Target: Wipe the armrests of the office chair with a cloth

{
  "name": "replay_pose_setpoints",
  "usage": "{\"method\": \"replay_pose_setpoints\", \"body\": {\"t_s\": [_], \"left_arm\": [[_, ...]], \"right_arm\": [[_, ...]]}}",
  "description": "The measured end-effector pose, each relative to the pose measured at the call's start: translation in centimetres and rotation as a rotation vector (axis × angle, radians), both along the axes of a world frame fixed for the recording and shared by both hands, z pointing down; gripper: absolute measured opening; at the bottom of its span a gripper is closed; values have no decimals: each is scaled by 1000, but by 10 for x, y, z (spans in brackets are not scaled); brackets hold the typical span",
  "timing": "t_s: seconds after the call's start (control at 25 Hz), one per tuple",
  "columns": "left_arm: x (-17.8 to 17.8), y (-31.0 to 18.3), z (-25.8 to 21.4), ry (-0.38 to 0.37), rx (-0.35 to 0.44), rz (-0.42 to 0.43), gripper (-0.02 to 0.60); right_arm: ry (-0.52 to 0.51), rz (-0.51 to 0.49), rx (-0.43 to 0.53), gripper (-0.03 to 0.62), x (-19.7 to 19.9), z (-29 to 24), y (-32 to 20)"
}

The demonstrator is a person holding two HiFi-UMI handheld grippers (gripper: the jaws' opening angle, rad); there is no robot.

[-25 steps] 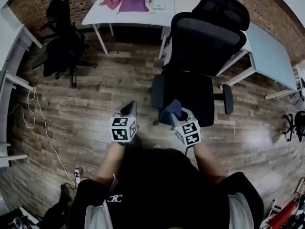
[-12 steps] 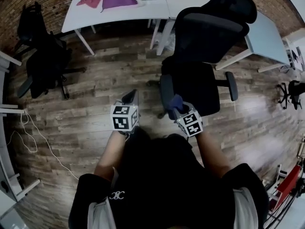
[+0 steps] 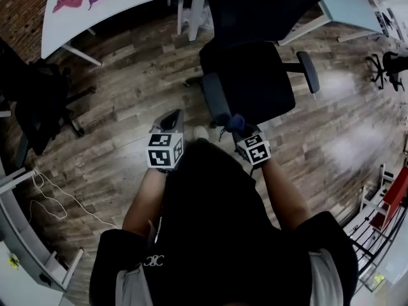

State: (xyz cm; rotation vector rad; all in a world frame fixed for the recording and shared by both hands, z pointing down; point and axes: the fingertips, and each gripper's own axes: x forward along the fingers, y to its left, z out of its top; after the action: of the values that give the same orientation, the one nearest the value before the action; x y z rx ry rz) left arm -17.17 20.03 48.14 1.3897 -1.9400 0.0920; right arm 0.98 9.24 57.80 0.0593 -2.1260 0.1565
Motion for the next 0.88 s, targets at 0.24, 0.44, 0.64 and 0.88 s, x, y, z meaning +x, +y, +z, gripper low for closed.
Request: {"method": "replay_pose_setpoints", "body": {"t_s": [0.24,0.44,0.64,0.88], "left_arm": [[17,-23,17,13,-59,121,6],[32,-33,27,14,-93,168,6],[42,-24,31,26,-117,155,6],[33,-6,35,40,-134,79,6]], "right_arm": [[38,63,-99,67,22,36,31],[22,56,-73,69,13,50,26],[23,-20,-67,69,-3,53,25],[81,-163,-2,69,-5,57,29]]}}
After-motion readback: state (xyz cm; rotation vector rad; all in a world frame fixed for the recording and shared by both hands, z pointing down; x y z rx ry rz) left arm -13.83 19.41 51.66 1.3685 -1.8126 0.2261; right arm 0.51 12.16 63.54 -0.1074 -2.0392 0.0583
